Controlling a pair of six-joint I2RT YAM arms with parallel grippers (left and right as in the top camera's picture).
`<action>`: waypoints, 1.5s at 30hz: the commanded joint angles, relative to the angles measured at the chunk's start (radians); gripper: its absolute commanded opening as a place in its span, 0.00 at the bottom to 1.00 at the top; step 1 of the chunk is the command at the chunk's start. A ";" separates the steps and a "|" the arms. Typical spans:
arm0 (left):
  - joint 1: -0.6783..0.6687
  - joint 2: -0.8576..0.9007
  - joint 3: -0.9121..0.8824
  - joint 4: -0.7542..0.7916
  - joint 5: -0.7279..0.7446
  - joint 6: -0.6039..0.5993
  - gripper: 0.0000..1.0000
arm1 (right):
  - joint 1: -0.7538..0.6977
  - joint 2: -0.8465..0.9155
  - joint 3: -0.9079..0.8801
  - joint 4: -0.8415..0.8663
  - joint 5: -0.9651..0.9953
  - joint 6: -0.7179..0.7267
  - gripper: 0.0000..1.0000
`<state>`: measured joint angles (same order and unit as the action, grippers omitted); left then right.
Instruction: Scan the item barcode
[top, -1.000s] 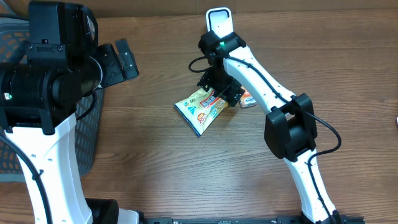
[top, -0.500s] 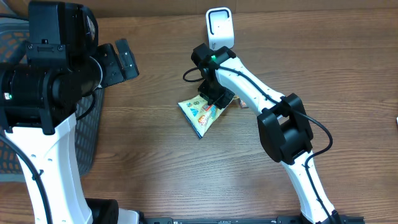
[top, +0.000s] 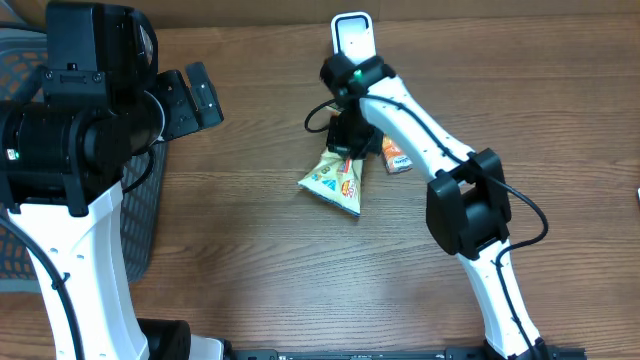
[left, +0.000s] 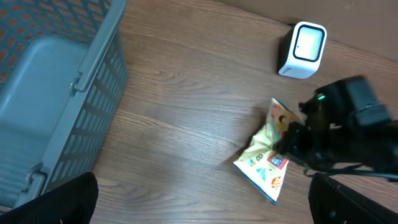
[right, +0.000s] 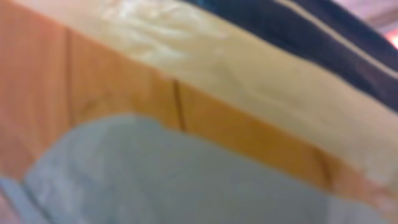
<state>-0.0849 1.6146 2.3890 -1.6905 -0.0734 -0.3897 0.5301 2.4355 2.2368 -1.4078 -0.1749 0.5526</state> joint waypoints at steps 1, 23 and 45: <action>0.001 0.001 0.002 0.001 -0.012 0.009 1.00 | -0.038 -0.053 0.057 -0.006 -0.356 -0.340 0.09; 0.001 0.001 0.002 0.001 -0.012 0.009 1.00 | -0.177 -0.055 -0.085 -0.145 -0.543 -0.663 0.31; 0.001 0.001 0.002 0.001 -0.012 0.009 1.00 | 0.237 -0.101 -0.034 -0.014 0.256 -0.254 0.84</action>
<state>-0.0853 1.6146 2.3890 -1.6905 -0.0734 -0.3897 0.7574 2.3749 2.2055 -1.4349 -0.0399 0.1844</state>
